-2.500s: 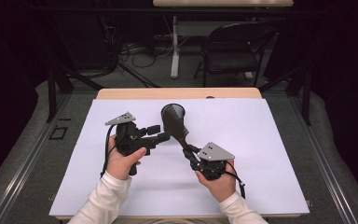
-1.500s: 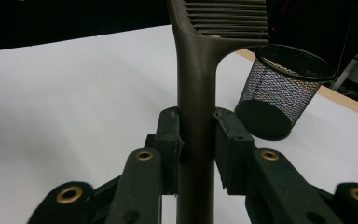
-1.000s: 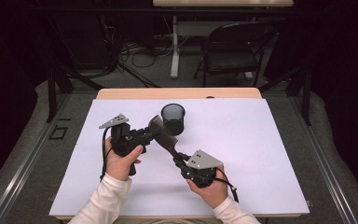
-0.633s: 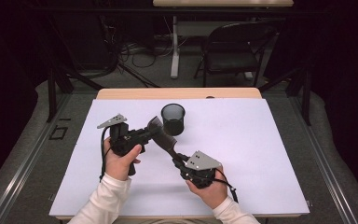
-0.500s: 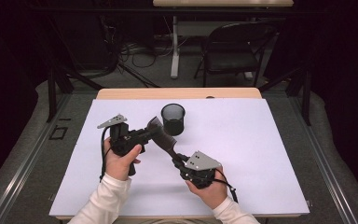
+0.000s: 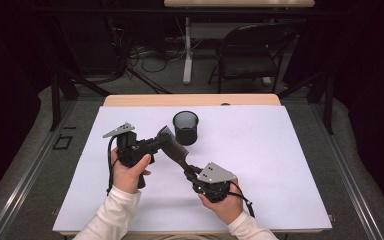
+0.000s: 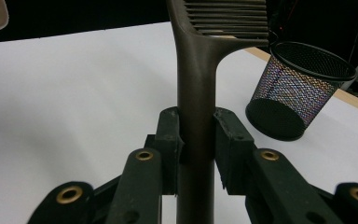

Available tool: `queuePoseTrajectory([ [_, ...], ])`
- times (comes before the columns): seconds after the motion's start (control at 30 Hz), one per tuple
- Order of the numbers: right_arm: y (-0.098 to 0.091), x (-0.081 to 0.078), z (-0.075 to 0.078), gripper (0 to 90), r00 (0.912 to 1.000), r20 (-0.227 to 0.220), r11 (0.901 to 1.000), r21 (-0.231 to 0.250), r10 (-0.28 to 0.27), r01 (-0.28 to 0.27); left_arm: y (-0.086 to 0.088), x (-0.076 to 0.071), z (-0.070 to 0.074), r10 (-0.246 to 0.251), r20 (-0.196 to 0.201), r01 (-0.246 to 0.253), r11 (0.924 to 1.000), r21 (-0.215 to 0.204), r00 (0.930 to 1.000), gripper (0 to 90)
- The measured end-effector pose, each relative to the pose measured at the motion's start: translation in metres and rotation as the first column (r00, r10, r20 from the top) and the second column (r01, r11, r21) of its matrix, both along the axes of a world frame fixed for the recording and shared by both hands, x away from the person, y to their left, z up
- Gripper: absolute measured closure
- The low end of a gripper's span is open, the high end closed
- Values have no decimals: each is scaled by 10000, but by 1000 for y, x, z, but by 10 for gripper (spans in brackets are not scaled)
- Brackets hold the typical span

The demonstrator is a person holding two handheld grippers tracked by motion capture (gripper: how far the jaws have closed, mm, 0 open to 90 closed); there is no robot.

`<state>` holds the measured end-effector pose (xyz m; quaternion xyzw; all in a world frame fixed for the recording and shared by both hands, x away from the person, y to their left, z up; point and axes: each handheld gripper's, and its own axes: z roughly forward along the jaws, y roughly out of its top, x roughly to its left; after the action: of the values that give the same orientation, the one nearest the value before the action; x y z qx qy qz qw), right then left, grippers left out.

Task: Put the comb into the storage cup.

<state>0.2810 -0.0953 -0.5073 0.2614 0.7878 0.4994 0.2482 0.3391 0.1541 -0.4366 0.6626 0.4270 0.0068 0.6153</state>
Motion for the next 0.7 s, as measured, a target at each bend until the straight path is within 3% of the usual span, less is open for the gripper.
queuePoseTrajectory([
  [0.6,1,0,-1,730,10000,17,10000,-31,-16,16,0,1,-2,-27,-264,20,9997,-242,9996,814],
  [0.7,1,0,-2,730,10000,11,10000,-43,-22,22,1,1,-4,-85,-399,67,9990,-438,9992,818],
])
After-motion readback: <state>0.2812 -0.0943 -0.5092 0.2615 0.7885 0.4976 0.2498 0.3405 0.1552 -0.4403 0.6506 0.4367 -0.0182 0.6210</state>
